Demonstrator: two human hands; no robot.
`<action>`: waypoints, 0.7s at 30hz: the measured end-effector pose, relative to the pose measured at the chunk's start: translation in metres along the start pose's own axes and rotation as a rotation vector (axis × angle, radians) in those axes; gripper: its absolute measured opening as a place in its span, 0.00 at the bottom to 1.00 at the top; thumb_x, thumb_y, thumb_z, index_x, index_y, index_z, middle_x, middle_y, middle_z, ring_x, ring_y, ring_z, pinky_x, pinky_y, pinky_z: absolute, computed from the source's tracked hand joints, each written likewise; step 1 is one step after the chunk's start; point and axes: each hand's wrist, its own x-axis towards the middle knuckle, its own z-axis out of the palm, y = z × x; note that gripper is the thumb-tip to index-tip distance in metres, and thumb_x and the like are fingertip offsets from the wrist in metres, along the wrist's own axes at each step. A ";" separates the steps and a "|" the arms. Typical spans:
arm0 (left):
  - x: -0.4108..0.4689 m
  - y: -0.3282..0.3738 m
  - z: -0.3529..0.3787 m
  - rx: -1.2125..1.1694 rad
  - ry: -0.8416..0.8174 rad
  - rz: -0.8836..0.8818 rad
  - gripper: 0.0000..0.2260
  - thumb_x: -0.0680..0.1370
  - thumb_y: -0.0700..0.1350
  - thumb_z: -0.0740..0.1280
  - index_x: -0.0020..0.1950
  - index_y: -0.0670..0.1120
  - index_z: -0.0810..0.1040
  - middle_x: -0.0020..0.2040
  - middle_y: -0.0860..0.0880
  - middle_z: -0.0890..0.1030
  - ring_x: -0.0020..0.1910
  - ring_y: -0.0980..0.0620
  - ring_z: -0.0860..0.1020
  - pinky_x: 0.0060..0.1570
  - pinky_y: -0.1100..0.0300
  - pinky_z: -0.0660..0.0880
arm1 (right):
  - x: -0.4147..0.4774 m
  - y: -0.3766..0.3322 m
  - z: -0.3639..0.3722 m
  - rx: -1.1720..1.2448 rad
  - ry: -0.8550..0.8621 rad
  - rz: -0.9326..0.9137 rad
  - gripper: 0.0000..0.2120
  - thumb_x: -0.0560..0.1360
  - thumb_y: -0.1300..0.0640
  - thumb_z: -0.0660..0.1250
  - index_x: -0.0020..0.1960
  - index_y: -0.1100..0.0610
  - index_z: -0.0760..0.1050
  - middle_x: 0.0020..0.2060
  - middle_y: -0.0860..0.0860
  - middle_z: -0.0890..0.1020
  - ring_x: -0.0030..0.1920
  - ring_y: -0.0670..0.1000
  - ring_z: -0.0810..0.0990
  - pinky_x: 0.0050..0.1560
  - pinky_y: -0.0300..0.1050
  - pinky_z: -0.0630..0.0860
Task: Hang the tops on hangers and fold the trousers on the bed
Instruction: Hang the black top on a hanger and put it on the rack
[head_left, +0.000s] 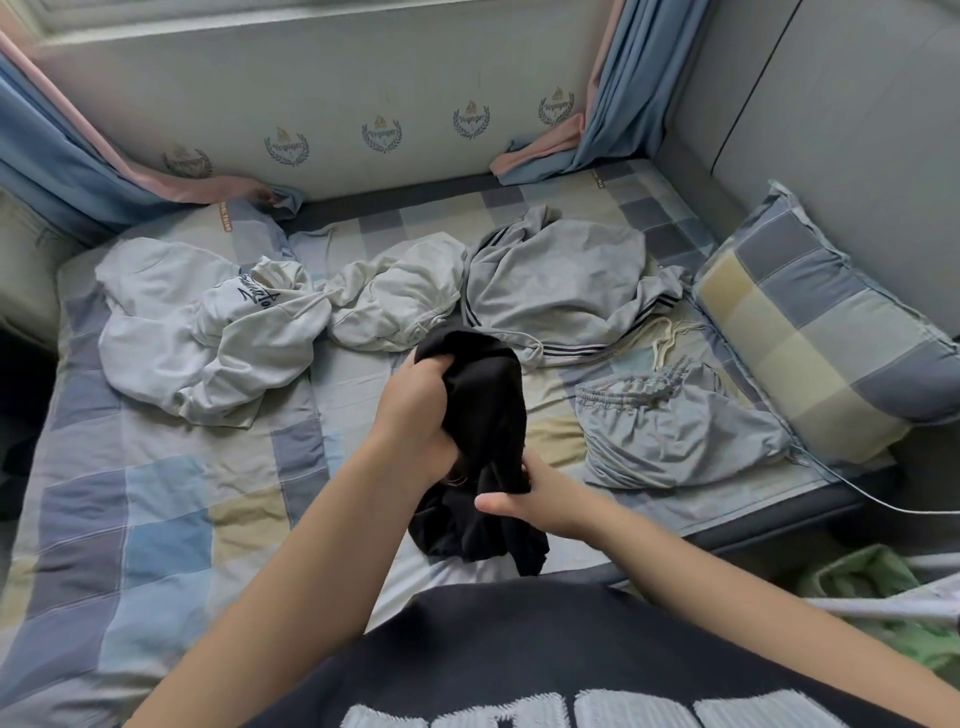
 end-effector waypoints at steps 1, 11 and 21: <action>-0.001 0.003 0.002 -0.039 -0.004 -0.037 0.13 0.84 0.41 0.58 0.62 0.40 0.79 0.51 0.40 0.85 0.43 0.47 0.85 0.42 0.56 0.83 | 0.006 0.003 0.007 -0.057 0.034 0.026 0.35 0.65 0.35 0.72 0.66 0.50 0.70 0.58 0.46 0.80 0.58 0.47 0.80 0.64 0.51 0.75; -0.005 0.027 0.002 -0.283 -0.020 -0.061 0.15 0.86 0.43 0.55 0.64 0.36 0.77 0.55 0.41 0.83 0.46 0.47 0.84 0.43 0.56 0.83 | 0.029 0.001 -0.008 -0.186 0.303 -0.052 0.18 0.81 0.55 0.62 0.33 0.54 0.68 0.30 0.48 0.74 0.39 0.55 0.73 0.38 0.48 0.64; 0.012 0.005 -0.032 0.271 -0.144 0.144 0.16 0.81 0.46 0.69 0.68 0.50 0.75 0.63 0.49 0.81 0.60 0.49 0.81 0.58 0.50 0.78 | -0.015 -0.070 -0.070 0.323 0.387 -0.263 0.19 0.81 0.62 0.62 0.31 0.59 0.71 0.26 0.49 0.78 0.32 0.49 0.77 0.39 0.46 0.75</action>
